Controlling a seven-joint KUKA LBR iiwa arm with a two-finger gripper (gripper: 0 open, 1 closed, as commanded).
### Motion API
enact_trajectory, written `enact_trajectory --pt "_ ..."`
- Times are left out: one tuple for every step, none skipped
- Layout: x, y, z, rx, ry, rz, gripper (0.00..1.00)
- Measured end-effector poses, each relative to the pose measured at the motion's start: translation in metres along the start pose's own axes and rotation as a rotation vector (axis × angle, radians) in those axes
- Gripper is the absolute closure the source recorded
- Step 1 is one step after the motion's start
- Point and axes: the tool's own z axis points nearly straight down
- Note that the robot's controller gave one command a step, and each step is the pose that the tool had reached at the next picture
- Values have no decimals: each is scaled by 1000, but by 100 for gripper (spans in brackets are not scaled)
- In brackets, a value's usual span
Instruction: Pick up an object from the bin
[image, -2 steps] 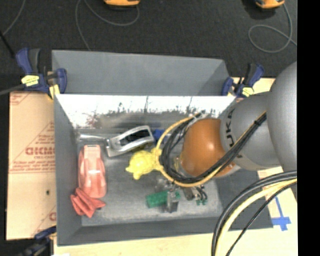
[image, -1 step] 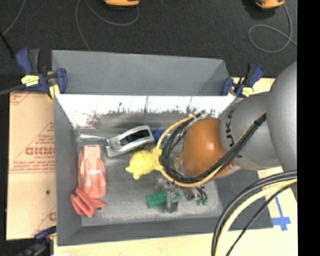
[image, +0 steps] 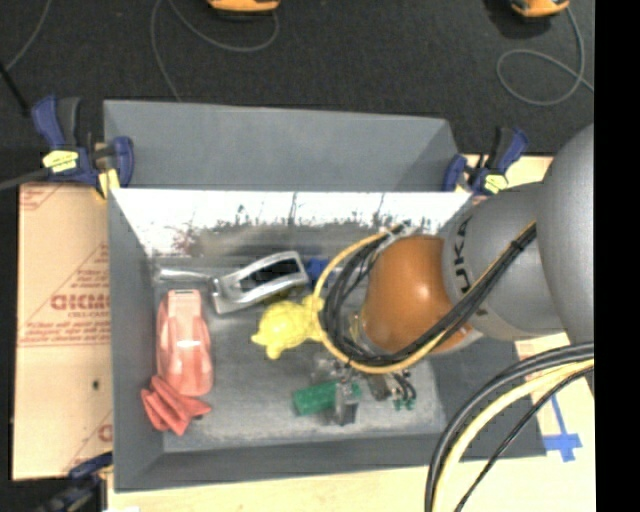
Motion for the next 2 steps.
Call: enact_trajectory --pt "2 0 -20 -1 9 0 100" --pt "1 0 -44 0 4 -1 100"
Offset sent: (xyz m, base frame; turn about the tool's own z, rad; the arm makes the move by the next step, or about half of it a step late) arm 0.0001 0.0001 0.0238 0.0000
